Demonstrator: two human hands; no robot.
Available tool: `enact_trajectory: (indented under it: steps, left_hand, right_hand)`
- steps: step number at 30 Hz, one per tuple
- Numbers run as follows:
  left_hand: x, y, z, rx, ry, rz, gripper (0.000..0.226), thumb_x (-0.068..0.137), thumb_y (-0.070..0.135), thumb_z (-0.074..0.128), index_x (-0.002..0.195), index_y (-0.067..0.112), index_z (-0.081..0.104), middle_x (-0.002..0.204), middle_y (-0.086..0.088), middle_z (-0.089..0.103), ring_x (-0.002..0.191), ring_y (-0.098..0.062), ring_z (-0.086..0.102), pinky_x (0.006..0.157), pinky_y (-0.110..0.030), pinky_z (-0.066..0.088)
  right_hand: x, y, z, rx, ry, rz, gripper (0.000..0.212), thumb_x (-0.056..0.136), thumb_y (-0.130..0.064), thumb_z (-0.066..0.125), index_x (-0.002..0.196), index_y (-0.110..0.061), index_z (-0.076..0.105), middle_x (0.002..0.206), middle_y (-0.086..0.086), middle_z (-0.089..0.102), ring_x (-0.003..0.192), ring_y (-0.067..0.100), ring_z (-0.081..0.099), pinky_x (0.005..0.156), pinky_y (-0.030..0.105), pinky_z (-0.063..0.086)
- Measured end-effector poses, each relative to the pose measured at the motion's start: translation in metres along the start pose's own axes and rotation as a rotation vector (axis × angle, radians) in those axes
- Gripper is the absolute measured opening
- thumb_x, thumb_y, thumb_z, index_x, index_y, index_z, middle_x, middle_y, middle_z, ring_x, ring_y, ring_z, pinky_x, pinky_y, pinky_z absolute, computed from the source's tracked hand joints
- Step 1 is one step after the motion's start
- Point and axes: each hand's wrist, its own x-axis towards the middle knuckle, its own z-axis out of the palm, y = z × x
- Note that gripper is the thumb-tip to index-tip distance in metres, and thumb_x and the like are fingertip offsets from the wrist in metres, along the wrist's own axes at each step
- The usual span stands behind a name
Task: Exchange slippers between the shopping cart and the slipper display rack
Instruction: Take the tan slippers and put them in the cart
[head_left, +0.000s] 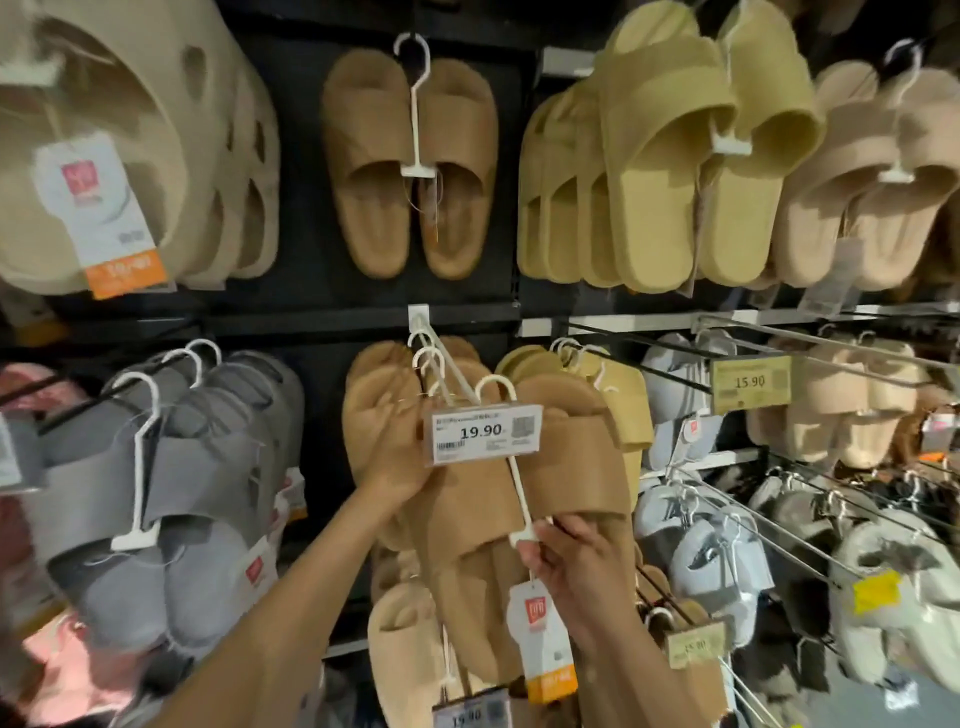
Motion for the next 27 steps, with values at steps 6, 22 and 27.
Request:
enact_trajectory:
  steps: [6, 22, 27]
  left_hand:
    - [0.039, -0.023, -0.016, -0.109, 0.162, 0.128, 0.040, 0.089, 0.001, 0.056, 0.128, 0.010, 0.053, 0.119, 0.009, 0.044, 0.121, -0.012, 0.044, 0.102, -0.016, 0.032]
    - [0.039, -0.067, -0.025, 0.106, 0.276, 0.096, 0.054, 0.093, 0.012, 0.046, 0.143, 0.029, 0.034, 0.127, -0.020, 0.047, 0.115, -0.035, 0.047, 0.097, -0.031, 0.036]
    - [0.014, -0.060, -0.024, 0.215, 0.330, 0.041, 0.051, 0.093, 0.014, 0.046, 0.142, 0.024, 0.037, 0.132, -0.020, 0.043, 0.119, -0.038, 0.039, 0.099, -0.036, 0.031]
  right_hand:
    - [0.035, -0.008, 0.038, -0.146, -0.094, -0.079, 0.025, 0.089, 0.011, 0.047, 0.079, -0.005, 0.063, 0.060, 0.007, 0.062, 0.042, 0.013, 0.058, 0.046, 0.020, 0.051]
    - [0.069, 0.045, 0.056, -0.238, -0.006, 0.096, 0.013, 0.090, 0.009, 0.047, 0.084, 0.000, 0.054, 0.062, 0.009, 0.059, 0.045, 0.013, 0.063, 0.049, 0.021, 0.055]
    - [0.061, 0.037, 0.053, -0.523, -0.037, 0.181, 0.011, 0.091, 0.008, 0.047, 0.098, 0.001, 0.049, 0.069, 0.011, 0.060, 0.051, 0.017, 0.063, 0.049, 0.022, 0.056]
